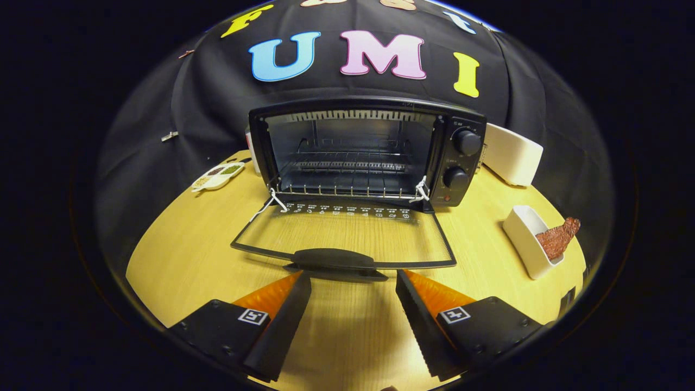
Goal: Open the toaster oven, put the food inside, and close the toaster oven door.
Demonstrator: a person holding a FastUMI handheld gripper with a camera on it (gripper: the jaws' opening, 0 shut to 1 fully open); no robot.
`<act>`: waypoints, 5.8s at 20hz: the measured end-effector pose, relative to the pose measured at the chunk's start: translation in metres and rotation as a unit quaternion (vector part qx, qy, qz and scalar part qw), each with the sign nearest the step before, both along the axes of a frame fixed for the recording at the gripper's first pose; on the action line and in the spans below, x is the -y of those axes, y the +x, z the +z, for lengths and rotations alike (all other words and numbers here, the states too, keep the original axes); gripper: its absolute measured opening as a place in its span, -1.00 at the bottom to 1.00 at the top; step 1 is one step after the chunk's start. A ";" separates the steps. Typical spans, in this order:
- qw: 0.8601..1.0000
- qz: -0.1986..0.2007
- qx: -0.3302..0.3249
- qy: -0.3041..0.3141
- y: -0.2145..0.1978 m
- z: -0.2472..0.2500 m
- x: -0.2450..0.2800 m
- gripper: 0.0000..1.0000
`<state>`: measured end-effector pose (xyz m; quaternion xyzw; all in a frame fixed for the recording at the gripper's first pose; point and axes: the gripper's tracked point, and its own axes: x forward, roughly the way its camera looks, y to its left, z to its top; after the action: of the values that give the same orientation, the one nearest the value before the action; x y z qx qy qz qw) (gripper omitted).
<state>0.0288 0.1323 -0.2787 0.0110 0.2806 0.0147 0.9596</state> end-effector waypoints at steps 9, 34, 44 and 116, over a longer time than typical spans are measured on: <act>0.998 -0.022 0.065 0.001 -0.007 0.094 0.088 0.96; 0.976 -0.155 -0.040 0.148 -0.001 0.055 0.369 0.98; 0.925 -0.185 -0.110 0.313 0.013 -0.007 0.364 0.17; 0.919 -0.167 0.134 0.331 0.155 0.058 0.044 0.86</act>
<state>0.1837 0.0884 -0.2211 0.3728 0.1227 -0.0526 0.9183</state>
